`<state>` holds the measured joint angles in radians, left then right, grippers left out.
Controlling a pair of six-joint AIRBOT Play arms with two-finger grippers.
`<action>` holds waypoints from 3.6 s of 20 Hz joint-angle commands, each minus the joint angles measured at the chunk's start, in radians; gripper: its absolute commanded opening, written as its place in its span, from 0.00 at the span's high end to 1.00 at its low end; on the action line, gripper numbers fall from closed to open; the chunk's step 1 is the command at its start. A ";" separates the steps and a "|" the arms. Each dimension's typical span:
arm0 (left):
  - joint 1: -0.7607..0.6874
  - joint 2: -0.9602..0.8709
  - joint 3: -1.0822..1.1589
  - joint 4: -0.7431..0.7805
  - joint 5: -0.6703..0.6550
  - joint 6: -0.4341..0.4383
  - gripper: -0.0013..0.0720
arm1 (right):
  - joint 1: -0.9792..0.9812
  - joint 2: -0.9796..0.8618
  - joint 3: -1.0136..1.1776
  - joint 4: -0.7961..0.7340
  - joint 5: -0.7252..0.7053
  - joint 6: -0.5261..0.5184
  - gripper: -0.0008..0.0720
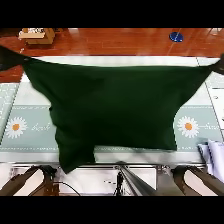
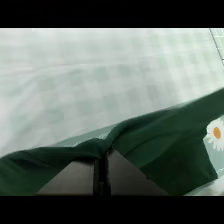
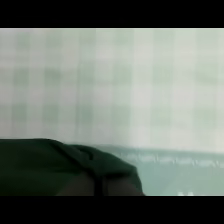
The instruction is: Fold the shirts.
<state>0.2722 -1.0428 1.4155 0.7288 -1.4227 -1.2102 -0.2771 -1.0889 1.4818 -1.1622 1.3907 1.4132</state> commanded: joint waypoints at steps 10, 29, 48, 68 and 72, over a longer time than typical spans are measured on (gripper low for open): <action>-0.240 -0.480 -0.005 -0.033 0.489 0.212 0.95 | 0.001 -0.372 -0.005 0.040 -0.361 -0.055 0.94; -0.320 -0.665 -0.005 -0.033 1.099 0.241 0.95 | 0.090 -0.559 -0.005 -0.140 -0.628 -0.018 0.94; -0.182 -0.656 0.041 0.341 0.219 0.011 0.95 | 0.117 -0.579 -0.007 -0.134 -0.174 0.024 0.94; 0.054 -0.245 -0.562 0.288 0.003 0.000 0.24 | -0.232 -0.322 -0.311 -0.060 0.105 -0.076 0.43; 0.093 -0.133 -0.855 0.266 0.092 0.048 0.24 | -0.245 -0.258 -0.380 0.060 0.071 -0.141 0.39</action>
<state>0.3351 -1.2587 0.7654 1.0306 -1.4010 -1.1950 -0.4988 -1.3937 1.1584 -1.2003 1.4971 1.3170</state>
